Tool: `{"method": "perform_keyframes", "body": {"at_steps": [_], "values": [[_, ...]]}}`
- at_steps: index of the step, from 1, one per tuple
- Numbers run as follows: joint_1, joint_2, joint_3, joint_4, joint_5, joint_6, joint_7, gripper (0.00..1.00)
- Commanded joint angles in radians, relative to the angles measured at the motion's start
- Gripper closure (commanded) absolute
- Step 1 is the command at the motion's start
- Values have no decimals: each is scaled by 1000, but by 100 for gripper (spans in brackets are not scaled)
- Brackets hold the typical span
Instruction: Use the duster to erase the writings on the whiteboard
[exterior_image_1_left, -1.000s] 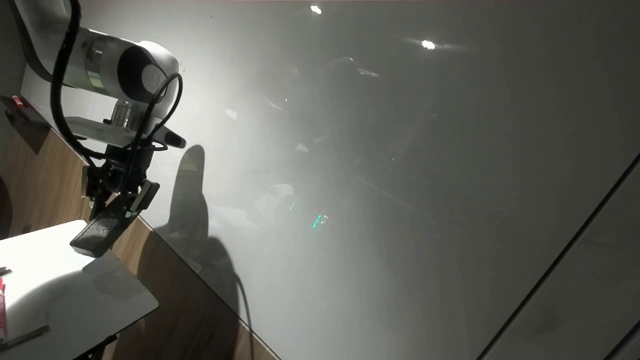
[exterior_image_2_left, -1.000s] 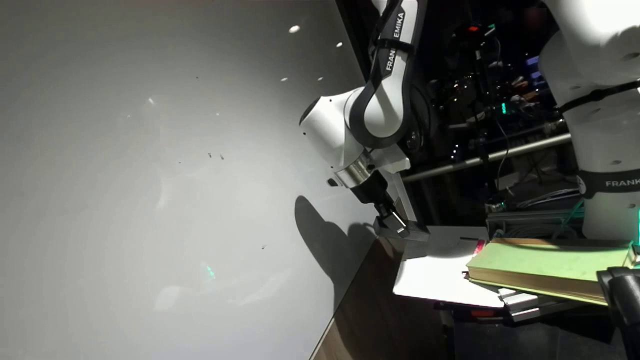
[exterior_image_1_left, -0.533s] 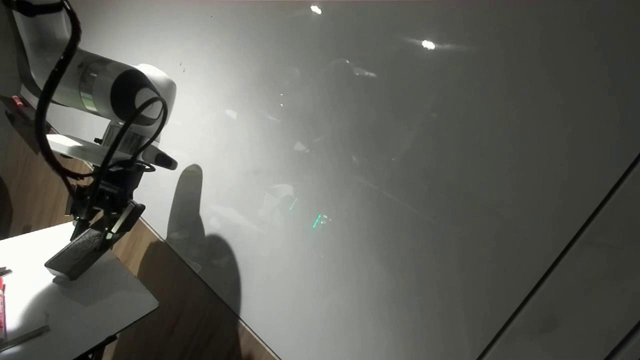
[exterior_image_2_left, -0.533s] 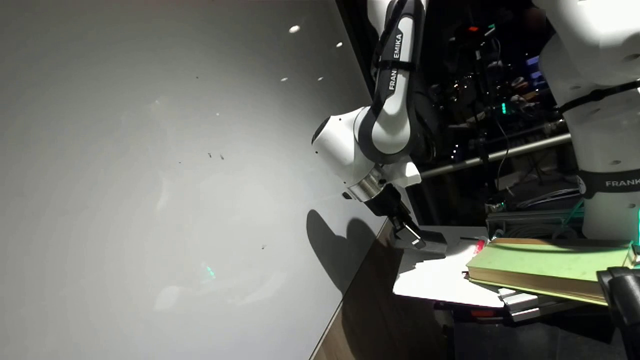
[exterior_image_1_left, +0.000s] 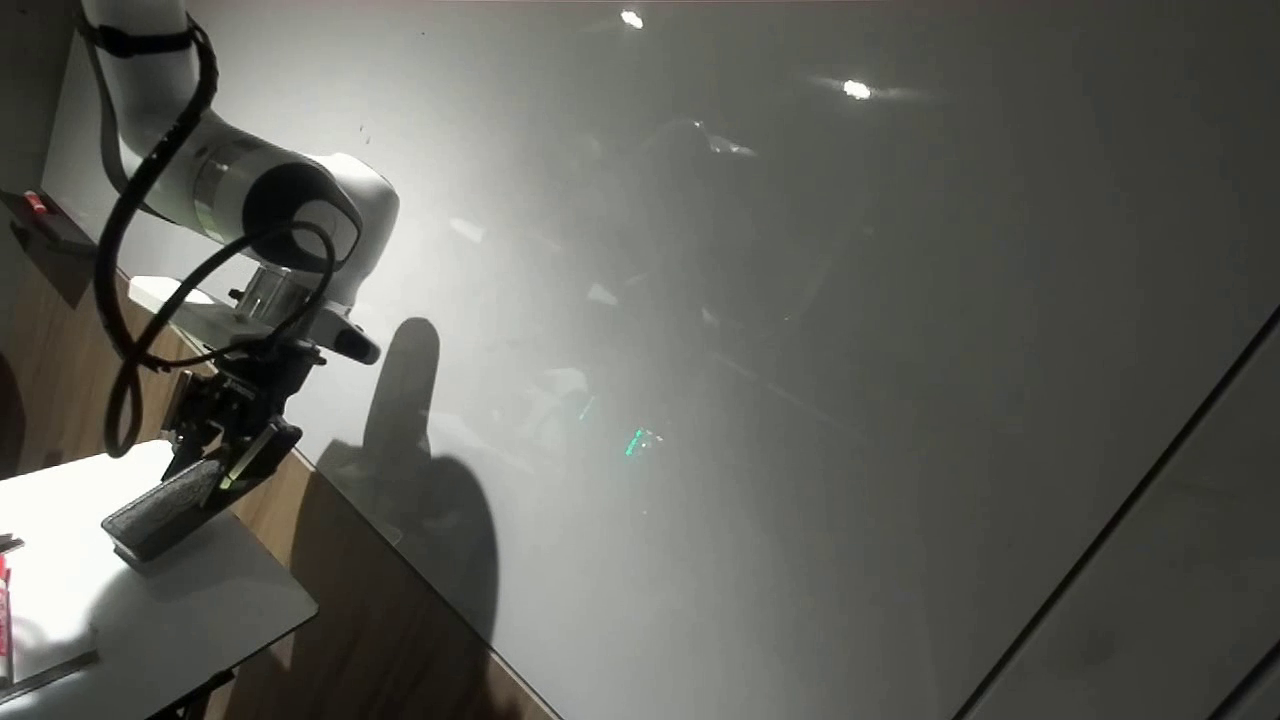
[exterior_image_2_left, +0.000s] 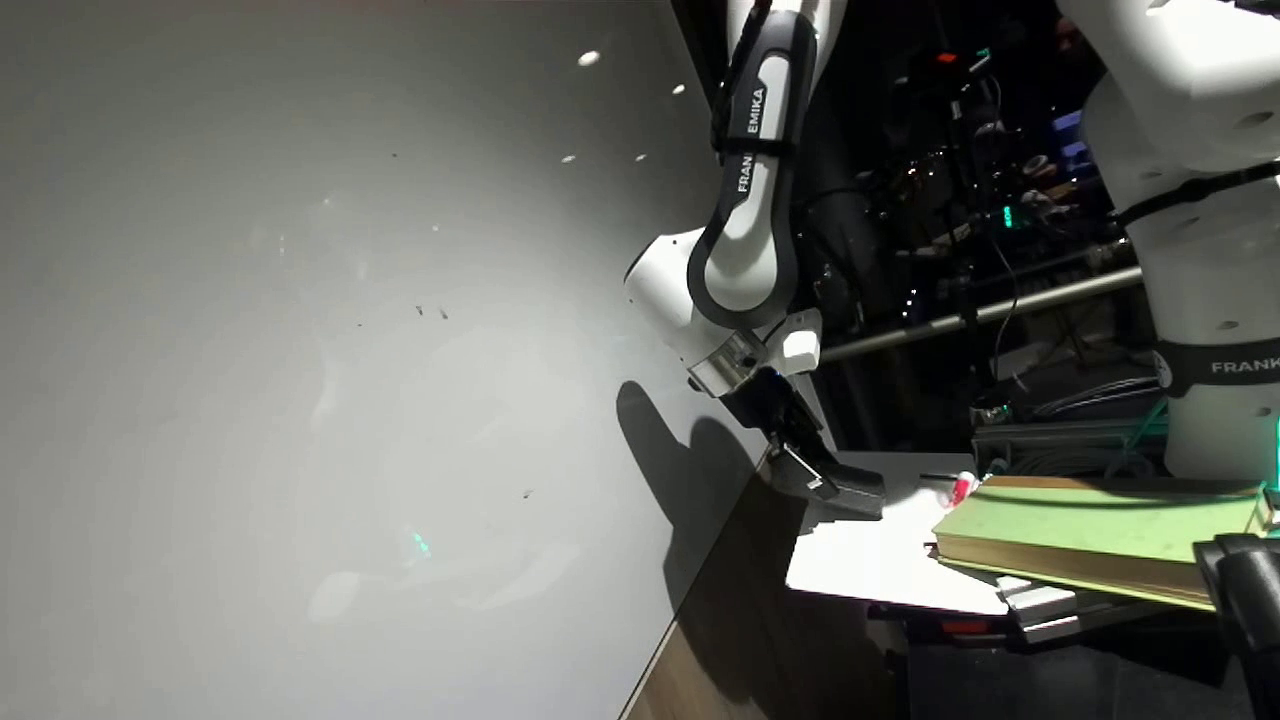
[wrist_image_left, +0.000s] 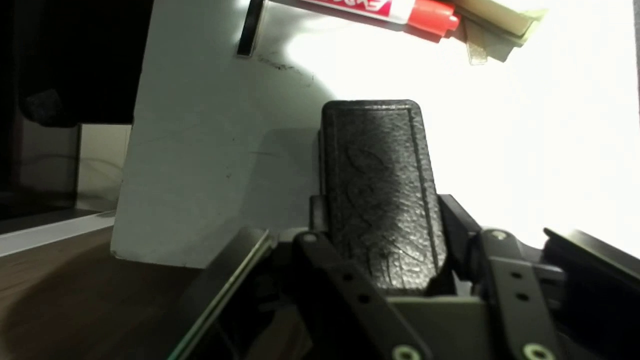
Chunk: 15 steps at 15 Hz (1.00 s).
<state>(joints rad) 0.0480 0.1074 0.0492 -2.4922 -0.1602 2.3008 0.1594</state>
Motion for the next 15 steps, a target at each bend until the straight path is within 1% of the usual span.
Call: {"method": "perform_keyframes", "body": {"at_steps": [1, 8, 15], "values": [[-10, 31, -17, 27, 38, -6, -10, 70], [-20, 72, -27, 50, 67, -18, -18, 70], [-20, 79, -28, 49, 63, -22, -20, 70]]}}
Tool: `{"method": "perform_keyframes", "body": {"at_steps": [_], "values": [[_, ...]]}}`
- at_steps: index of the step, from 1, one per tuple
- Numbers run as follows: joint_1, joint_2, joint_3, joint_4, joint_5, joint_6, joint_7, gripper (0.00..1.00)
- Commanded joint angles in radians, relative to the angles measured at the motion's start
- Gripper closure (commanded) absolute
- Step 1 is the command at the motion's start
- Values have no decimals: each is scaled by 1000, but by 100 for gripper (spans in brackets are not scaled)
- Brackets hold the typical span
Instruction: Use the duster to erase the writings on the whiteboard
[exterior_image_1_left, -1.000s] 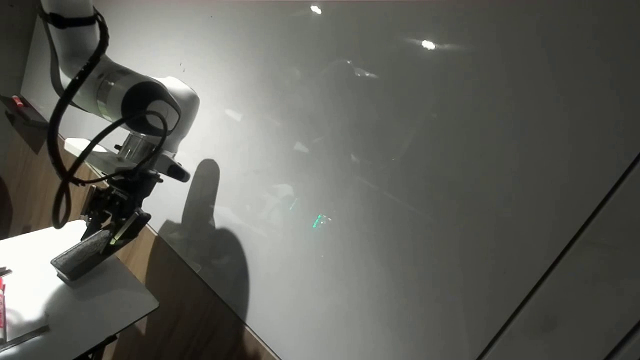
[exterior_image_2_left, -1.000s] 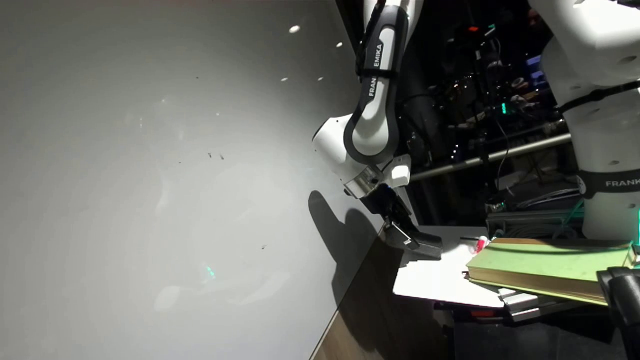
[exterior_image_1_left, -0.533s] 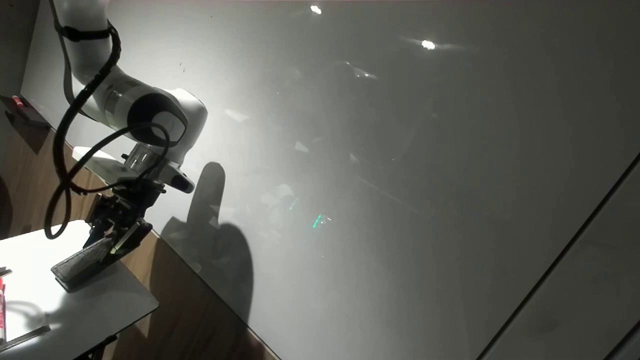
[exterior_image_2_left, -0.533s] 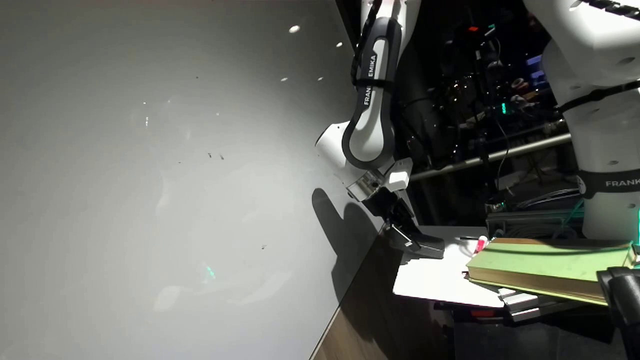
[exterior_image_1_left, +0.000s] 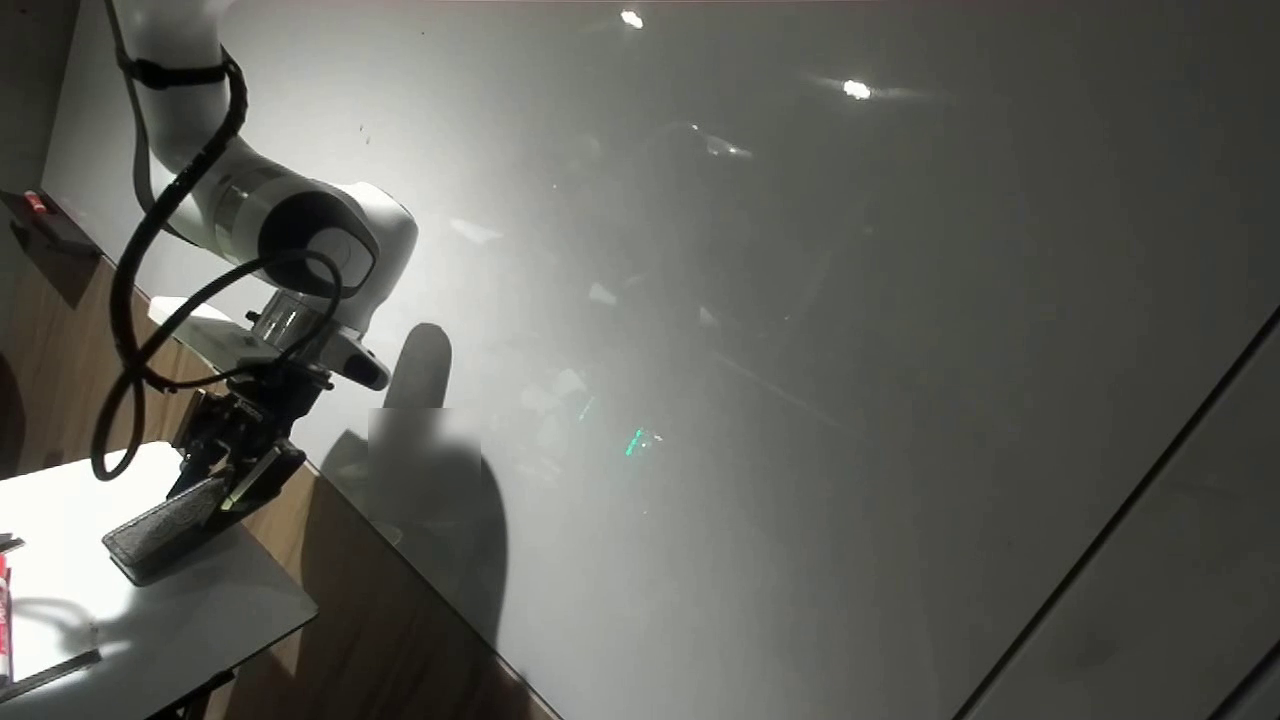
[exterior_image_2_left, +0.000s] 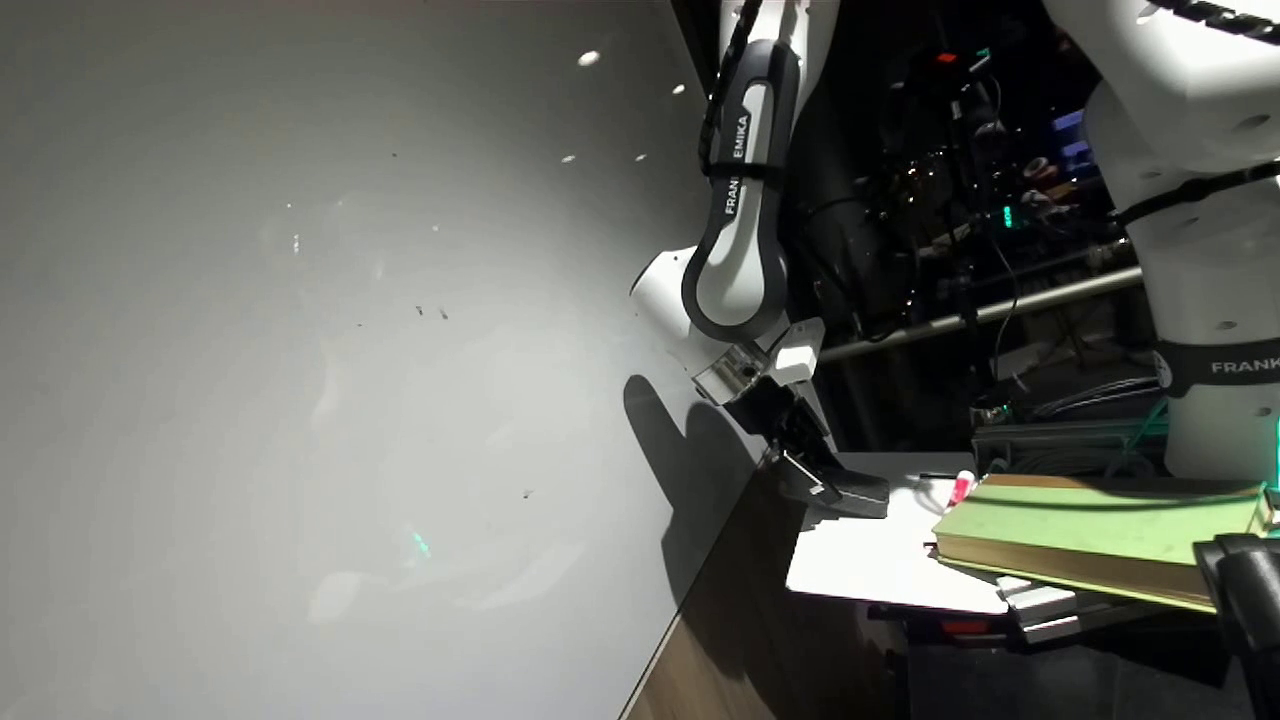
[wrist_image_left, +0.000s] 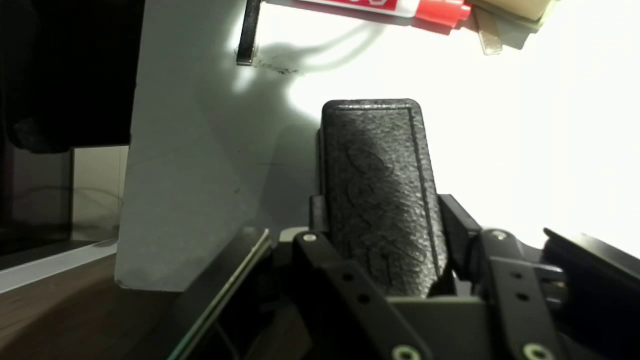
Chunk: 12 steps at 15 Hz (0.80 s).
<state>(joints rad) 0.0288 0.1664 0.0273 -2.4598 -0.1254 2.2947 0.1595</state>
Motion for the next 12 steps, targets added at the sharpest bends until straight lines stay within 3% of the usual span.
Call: {"method": "perform_keyframes", "body": {"at_steps": [1, 8, 9, 12], "values": [[1, 23, -6, 16, 26, -17, -18, 70], [5, 34, -4, 9, 22, -29, -16, 70], [6, 32, -4, 10, 20, -32, -13, 24], [6, 21, -2, 8, 26, -36, -18, 6]]}}
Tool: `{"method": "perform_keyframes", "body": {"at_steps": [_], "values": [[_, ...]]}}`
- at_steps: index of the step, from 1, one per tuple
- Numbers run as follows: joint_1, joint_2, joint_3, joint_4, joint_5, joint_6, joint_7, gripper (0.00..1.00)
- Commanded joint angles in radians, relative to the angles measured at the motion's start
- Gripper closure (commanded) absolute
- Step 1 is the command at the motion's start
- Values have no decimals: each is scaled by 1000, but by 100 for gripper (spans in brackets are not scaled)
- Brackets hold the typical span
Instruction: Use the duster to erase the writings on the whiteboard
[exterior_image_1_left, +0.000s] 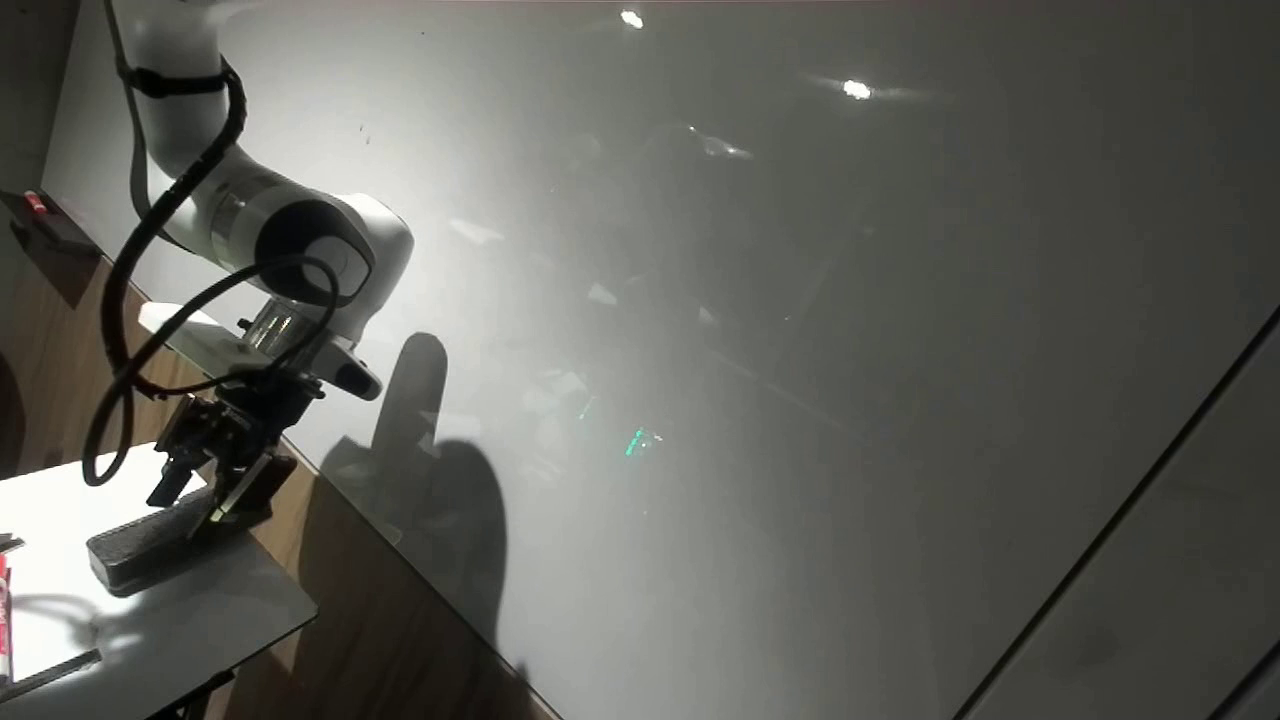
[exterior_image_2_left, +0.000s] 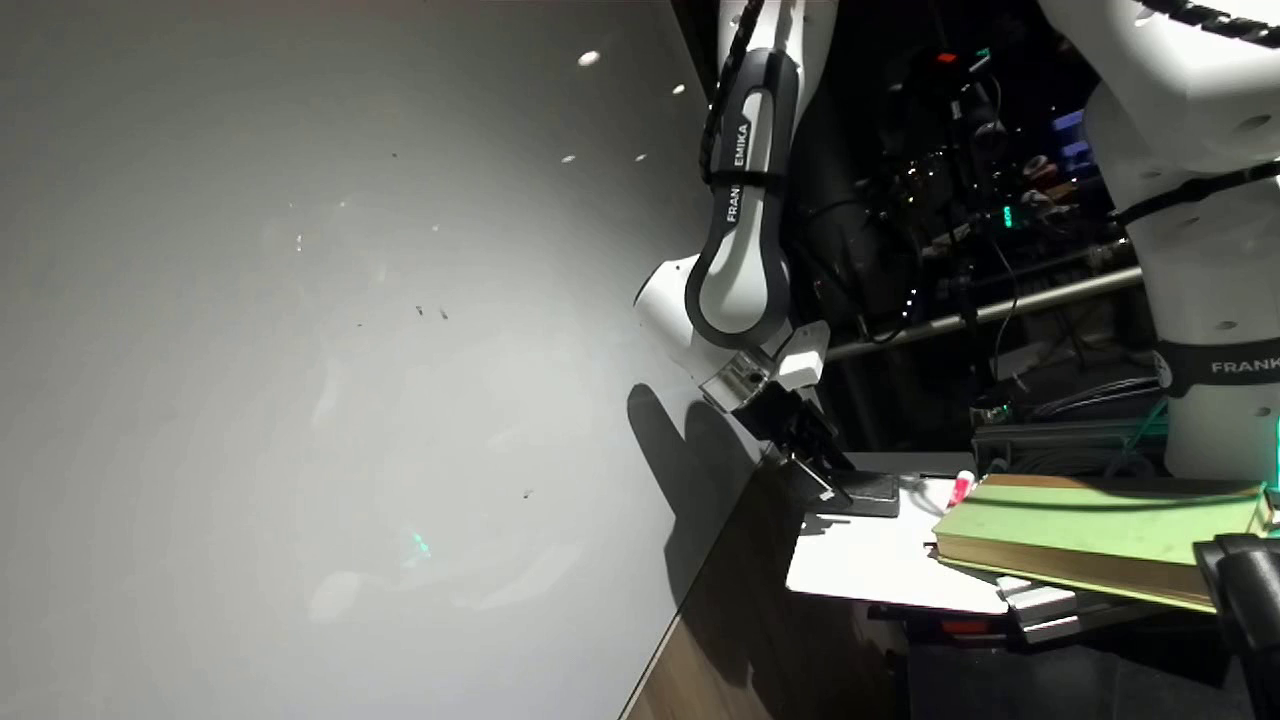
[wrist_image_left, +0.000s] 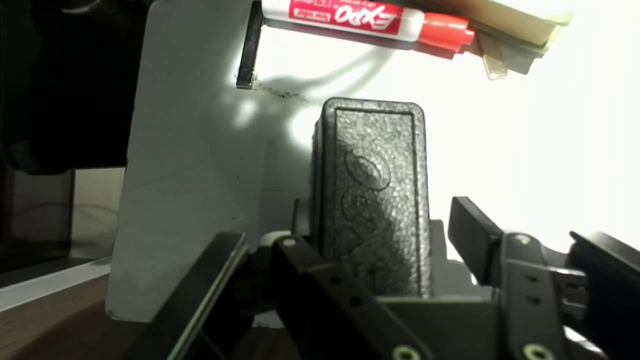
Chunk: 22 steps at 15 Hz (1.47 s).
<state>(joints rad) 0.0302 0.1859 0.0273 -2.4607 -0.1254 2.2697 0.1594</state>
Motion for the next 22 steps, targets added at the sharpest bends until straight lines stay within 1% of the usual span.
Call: {"method": "perform_keyframes", "body": {"at_steps": [1, 4, 6, 8, 11, 13, 15, 18, 20, 21, 22], "values": [[5, -8, -1, 8, 28, -13, -20, 1], [8, -43, 8, 7, 45, -26, -35, 0], [15, -109, 23, -15, 67, -15, -56, 0], [33, -209, 40, -46, 58, -8, -54, 0], [66, -372, 72, -76, -15, -17, -29, 0], [83, -467, 93, -78, -17, -53, -71, 0], [101, -537, 96, -60, 16, -96, -133, 0], [119, -614, 77, -26, 47, -164, -214, 0], [120, -647, 71, -14, 55, -196, -245, 0], [107, -612, 94, -23, 31, -158, -194, 0], [106, -625, 93, -21, 32, -164, -198, 0]]}}
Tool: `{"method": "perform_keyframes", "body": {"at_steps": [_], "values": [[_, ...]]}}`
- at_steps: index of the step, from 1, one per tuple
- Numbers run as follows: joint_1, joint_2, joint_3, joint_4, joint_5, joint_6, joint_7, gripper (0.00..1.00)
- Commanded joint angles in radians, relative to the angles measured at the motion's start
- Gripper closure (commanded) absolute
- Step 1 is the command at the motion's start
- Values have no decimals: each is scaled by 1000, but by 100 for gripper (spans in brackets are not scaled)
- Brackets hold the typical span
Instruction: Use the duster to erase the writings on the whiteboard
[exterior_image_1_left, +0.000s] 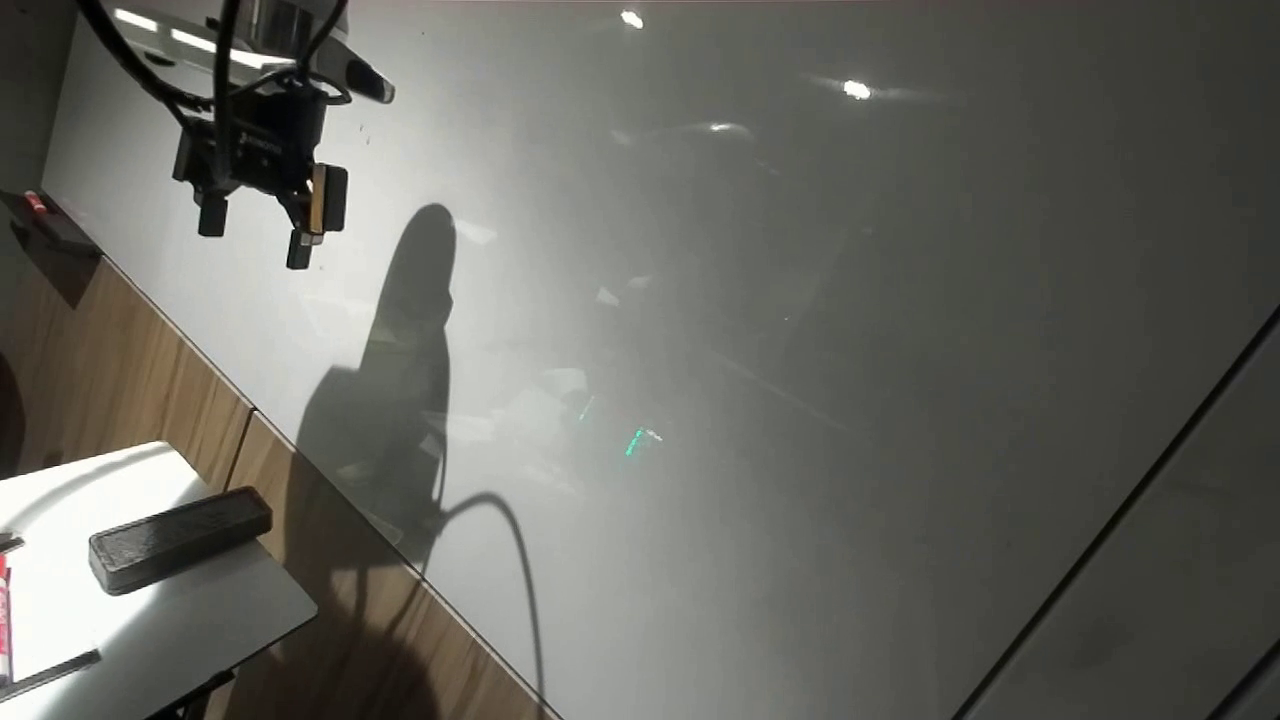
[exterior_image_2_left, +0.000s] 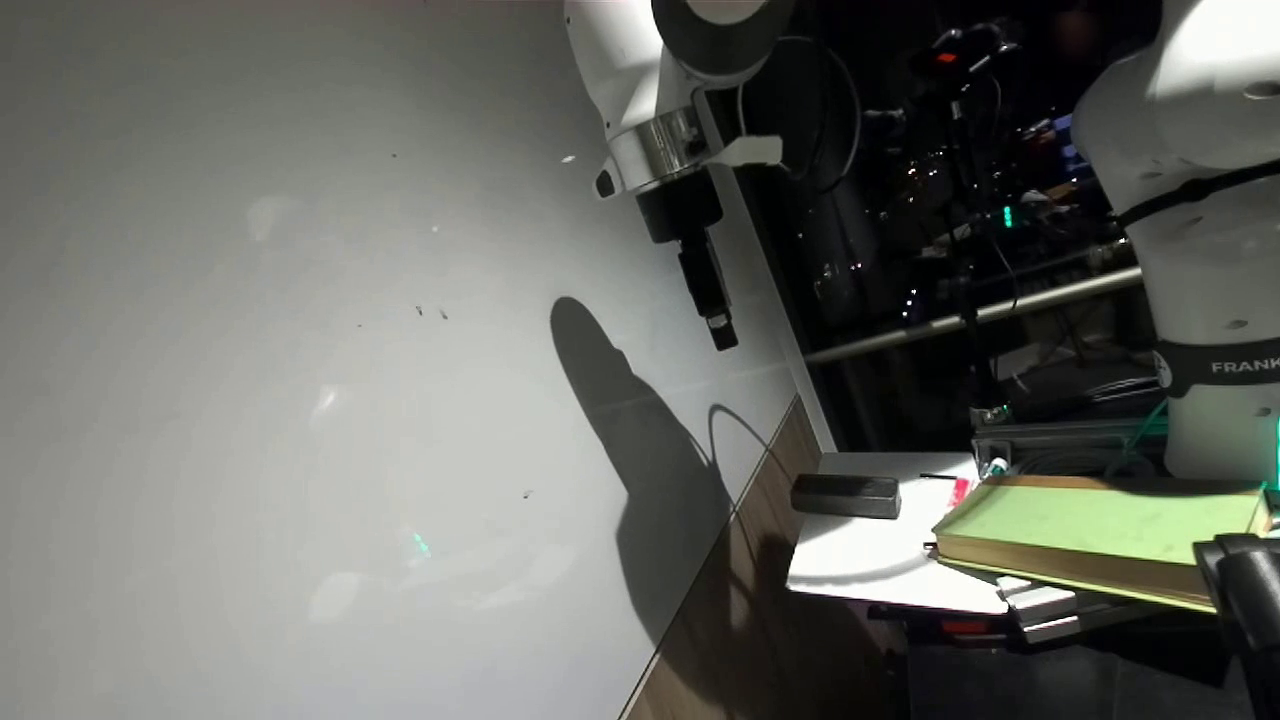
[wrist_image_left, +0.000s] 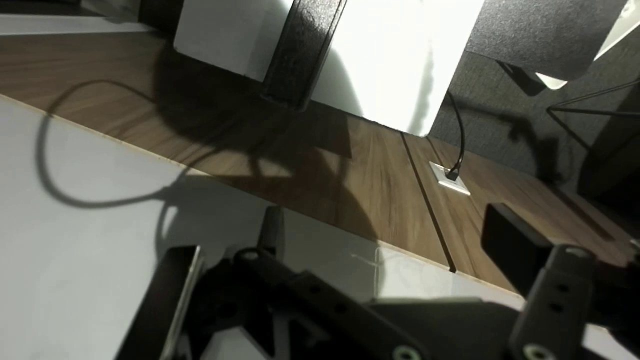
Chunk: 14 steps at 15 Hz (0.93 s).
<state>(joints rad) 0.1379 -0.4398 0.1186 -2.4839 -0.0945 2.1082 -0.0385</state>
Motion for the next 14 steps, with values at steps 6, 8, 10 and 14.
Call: {"method": "perform_keyframes", "body": {"at_steps": [6, 8, 10, 14], "values": [[-1, 16, 3, -2, 1, -1, 0, 0], [-2, 16, 3, -2, 1, -1, 0, 0], [-1, 16, 3, -2, 1, -1, 0, 0], [-1, 16, 3, -2, 1, -1, 0, 0]]}}
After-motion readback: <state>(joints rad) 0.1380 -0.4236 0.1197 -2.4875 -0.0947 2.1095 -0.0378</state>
